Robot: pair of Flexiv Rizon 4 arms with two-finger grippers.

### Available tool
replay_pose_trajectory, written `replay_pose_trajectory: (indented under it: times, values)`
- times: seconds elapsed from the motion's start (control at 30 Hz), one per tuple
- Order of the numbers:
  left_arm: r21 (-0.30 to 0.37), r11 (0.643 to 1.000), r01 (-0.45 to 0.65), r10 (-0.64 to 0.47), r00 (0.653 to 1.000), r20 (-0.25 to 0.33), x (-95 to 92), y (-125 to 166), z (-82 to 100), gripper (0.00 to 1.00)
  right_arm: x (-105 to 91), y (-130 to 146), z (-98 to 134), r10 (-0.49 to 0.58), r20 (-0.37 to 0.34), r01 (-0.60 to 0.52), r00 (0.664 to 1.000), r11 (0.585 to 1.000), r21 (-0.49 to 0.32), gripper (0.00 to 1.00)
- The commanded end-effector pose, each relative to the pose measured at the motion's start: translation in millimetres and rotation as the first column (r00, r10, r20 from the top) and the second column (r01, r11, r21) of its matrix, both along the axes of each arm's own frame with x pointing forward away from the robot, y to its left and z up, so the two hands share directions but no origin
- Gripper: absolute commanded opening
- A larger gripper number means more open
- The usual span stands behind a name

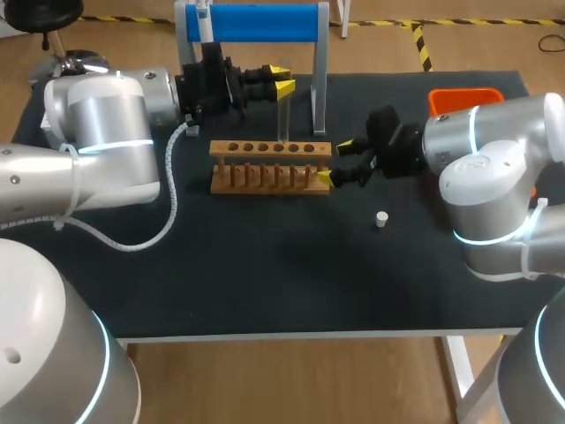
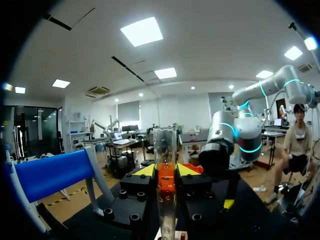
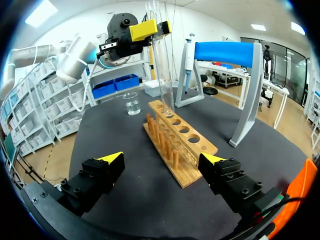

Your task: Invert the test tube, pick up the pipette, mount the tip to pipette, aspirate from beaker and dispense into the tube, eject the tip, return the pipette, and cap with the stopper.

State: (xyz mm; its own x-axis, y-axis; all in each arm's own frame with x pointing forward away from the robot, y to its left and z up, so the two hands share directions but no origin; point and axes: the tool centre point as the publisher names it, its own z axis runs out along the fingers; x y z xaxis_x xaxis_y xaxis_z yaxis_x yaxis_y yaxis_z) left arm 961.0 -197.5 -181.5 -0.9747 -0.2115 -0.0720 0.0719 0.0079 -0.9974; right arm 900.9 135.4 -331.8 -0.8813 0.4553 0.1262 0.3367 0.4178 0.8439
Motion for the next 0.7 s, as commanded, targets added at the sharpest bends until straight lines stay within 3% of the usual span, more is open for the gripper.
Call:
replay_pose_trajectory:
  times: [0.03,0.3,0.7]
  values:
    - [0.001,1.000,0.001,-0.001,1.000,-0.001,1.2,0,0.2,0.00,-0.2,-1,1,0.001,-0.001,-0.001,1.000,1.000,0.000,1.00]
    - [0.001,1.000,0.001,-0.001,1.000,-0.001,1.2,0,0.2,0.00,-4.2,-1,-1,-0.017,0.102,0.020,0.995,0.999,-0.029,1.00]
    - [0.001,1.000,0.001,-0.001,1.000,-0.001,1.2,0,0.2,0.00,-11.6,8,-15,-0.026,0.151,0.035,0.988,0.998,-0.061,1.00]
